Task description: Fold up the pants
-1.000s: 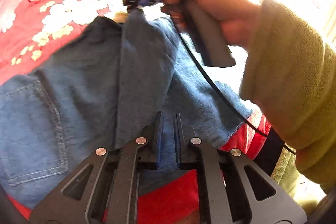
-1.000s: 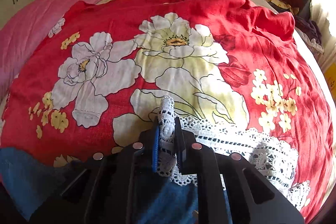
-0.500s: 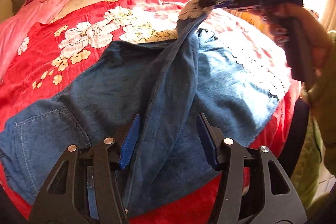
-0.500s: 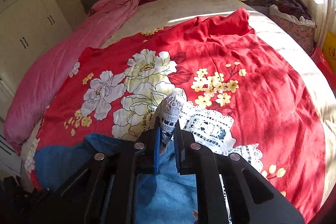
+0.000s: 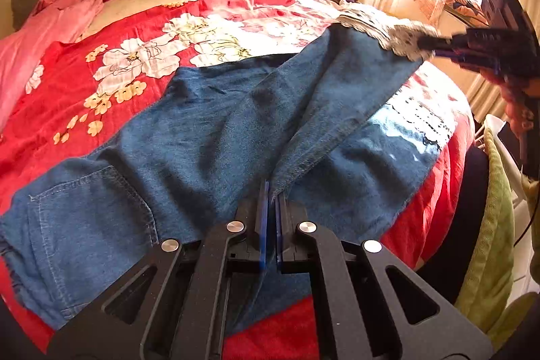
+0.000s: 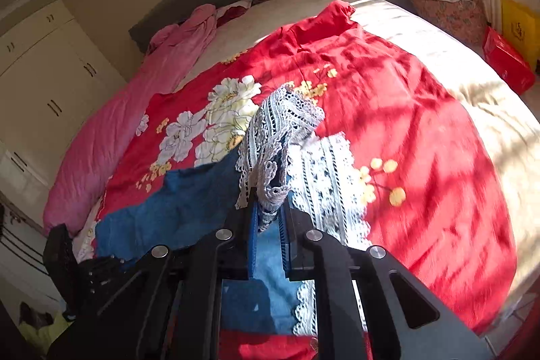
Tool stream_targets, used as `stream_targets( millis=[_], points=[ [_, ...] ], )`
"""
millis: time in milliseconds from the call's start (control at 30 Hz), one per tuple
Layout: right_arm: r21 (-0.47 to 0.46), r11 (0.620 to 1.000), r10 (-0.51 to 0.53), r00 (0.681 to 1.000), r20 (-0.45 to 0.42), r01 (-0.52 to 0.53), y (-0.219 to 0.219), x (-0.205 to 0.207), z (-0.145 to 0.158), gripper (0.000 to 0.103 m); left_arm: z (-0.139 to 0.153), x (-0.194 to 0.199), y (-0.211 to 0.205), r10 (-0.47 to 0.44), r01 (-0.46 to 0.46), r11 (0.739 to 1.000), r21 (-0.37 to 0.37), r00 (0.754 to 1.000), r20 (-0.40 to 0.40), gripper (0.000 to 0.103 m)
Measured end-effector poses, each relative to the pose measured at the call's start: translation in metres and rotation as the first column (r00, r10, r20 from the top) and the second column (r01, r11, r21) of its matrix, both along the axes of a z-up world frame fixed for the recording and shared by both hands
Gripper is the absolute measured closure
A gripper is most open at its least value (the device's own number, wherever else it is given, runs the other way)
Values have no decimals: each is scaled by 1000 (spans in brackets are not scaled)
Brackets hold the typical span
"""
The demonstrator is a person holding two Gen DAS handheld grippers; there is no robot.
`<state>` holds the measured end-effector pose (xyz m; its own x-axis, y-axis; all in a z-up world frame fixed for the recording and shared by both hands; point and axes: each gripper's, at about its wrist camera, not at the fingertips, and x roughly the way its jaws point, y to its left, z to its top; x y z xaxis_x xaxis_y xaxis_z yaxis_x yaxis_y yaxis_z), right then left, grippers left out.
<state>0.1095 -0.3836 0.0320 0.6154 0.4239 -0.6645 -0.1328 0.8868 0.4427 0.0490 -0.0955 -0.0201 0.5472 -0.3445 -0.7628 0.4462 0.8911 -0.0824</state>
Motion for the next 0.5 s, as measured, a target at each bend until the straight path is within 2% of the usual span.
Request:
stream_targets(
  millis=[267, 333, 400, 500],
  points=[
    [27, 999, -30, 995, -100, 33, -11, -36, -39, 91, -8, -10, -6, -34, 35, 999, 31, 999, -15, 103],
    [38, 998, -41, 992, -118, 45, -13, -37, -44, 90, -9, -11, -7, -37, 38, 999, 30, 999, -14, 103],
    [45, 997, -55, 991, -124, 61, -17, -38, -47, 85, -9, -13, -8, -40, 40, 999, 36, 999, -5, 103],
    [61, 996, -64, 990, -125, 72, -21, -38, -48, 86, -8, -16, -8, -49, 49, 998, 43, 999, -1, 103]
  ],
)
